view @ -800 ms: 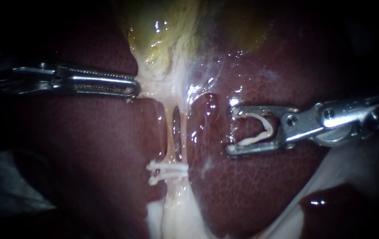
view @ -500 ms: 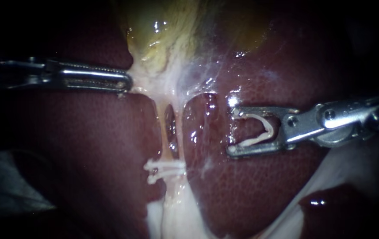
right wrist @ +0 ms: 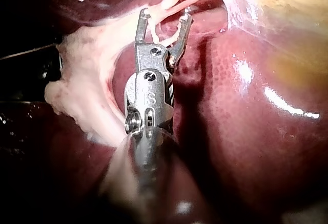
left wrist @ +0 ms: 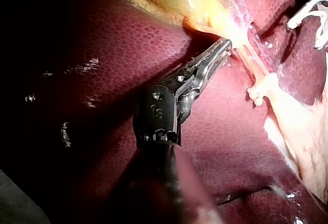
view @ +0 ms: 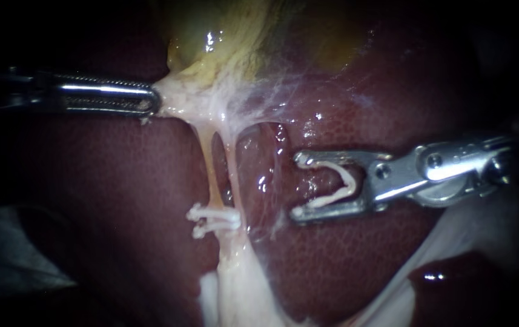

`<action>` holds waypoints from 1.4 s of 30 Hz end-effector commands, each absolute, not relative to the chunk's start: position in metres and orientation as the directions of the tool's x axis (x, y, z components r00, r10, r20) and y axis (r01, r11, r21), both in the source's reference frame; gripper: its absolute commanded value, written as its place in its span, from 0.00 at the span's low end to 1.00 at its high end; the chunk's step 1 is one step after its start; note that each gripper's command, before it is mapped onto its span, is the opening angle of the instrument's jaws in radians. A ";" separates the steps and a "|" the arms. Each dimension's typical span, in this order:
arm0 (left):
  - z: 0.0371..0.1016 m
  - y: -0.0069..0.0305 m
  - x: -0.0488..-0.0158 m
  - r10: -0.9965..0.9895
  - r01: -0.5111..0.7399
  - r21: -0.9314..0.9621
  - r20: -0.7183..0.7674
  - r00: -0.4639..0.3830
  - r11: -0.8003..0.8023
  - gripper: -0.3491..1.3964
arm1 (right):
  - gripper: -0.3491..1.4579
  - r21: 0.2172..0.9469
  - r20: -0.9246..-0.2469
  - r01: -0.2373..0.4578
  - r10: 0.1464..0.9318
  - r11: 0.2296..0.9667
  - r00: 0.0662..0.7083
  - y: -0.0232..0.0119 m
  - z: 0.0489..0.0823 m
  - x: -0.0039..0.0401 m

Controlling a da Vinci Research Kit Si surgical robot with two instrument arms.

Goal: Clipping third clip left tube

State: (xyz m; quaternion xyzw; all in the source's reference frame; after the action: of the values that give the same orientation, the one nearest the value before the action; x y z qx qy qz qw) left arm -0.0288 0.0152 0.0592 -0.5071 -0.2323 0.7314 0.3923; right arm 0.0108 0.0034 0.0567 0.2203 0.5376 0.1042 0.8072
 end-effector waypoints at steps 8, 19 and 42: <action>0.0593 0.0152 -0.0289 0.809 -0.339 -0.737 -0.560 -0.178 -0.585 0.00 | 0.47 0.534 -0.796 0.068 0.474 0.843 0.377 0.0035 0.0584 0.0145; 0.0592 0.0151 -0.0290 0.809 -0.340 -0.737 -0.560 -0.177 -0.584 0.00 | 0.47 0.598 -0.763 0.076 0.539 0.798 0.358 0.0038 0.0632 0.0177; 0.0592 0.0150 -0.0293 0.809 -0.342 -0.736 -0.560 -0.176 -0.584 0.00 | 0.47 0.675 -0.730 0.148 0.626 0.722 0.276 0.0033 0.0674 0.0213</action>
State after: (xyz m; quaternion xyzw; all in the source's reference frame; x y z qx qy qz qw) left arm -0.0293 0.0150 0.0591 -0.5071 -0.2306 0.7315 0.3933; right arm 0.0215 0.0034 0.0674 0.3353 0.5813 0.1652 0.7227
